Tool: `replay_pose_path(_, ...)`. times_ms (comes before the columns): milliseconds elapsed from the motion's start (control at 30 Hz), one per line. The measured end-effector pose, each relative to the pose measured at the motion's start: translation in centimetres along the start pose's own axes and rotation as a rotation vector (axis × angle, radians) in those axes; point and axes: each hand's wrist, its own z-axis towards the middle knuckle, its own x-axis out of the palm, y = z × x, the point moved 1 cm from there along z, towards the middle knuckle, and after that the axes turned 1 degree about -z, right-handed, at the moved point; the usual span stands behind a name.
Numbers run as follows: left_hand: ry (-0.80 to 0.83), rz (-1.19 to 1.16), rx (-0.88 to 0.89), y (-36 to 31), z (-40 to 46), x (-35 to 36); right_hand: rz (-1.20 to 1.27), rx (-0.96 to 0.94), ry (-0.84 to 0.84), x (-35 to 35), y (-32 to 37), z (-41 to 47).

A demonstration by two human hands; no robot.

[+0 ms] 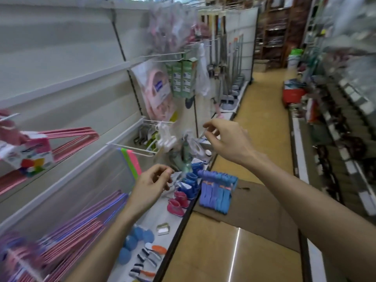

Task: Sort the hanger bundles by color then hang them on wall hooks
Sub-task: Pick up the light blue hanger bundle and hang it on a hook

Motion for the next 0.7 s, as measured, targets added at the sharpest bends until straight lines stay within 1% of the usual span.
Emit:
replay_pose_path(267, 0.153, -0.077, 0.047, 0.4, 8.3, 6.4, -0.057, 0.156, -0.019, -0.7, -7.3, 2.3)
replay_pose_path(367, 0.211, -0.027, 0.064, 1.3, 12.1, 8.4, -0.084, 0.207, -0.032, -0.4, -10.1, 4.2)
replay_pose_path(567, 0.309, -0.034, 0.074, 2.9, 20.8, 12.1, -0.119, 0.324, -0.04, 1.9, -16.0, 9.0)
replay_pose_path(700, 0.362, -0.094, 0.016, 4.9, 27.0, 14.7, -0.141, 0.401, -0.035, 4.3, -20.0, 12.1)
